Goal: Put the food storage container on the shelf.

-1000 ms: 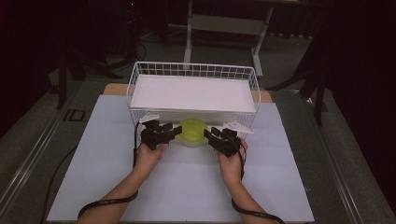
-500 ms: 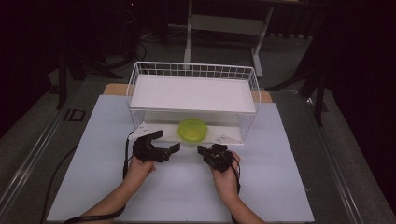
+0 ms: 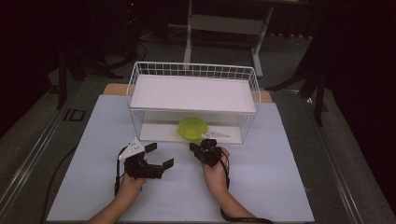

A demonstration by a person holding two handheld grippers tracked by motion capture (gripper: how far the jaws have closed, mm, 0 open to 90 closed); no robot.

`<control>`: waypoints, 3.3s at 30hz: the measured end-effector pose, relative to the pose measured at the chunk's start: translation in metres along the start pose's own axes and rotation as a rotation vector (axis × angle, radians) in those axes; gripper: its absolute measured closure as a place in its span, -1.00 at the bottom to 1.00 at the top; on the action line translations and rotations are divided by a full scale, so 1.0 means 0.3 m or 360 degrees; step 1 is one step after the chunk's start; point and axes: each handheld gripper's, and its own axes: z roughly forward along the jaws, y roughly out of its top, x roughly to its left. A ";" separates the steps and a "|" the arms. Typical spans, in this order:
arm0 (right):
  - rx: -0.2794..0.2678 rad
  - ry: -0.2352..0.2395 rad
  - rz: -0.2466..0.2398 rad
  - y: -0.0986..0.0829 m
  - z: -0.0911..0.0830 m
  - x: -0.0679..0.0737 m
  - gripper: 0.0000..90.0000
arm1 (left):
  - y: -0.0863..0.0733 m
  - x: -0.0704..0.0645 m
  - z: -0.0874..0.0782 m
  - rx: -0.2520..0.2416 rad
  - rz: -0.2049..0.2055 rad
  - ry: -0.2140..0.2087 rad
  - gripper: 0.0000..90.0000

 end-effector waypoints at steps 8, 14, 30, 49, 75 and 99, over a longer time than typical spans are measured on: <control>-0.0030 -0.0069 0.0047 0.028 0.022 -0.033 0.99 | -0.013 0.001 0.001 0.0000 -0.0007 -0.0011 -0.98; -0.0023 -0.0090 0.0075 0.035 0.042 -0.050 0.97 | -0.009 -0.009 0.001 -0.0009 0.0028 -0.0009 -0.98; 0.0004 -0.0125 0.0035 0.055 0.076 -0.046 0.95 | 0.006 -0.006 -0.018 -0.0039 0.0051 -0.0004 -0.98; -0.0121 0.0080 -0.0166 0.032 -0.138 0.025 -0.47 | 0.057 -0.067 -0.012 -0.0023 0.0191 -0.0131 -0.98; -0.0176 0.0136 -0.0233 -0.057 -0.294 -0.002 -0.62 | 0.022 -0.066 -0.170 0.0041 0.0162 -0.0189 -0.98; -0.0149 0.0120 -0.0300 -0.181 -0.450 -0.057 -0.62 | -0.064 -0.049 -0.262 0.0059 0.0167 -0.0123 -0.98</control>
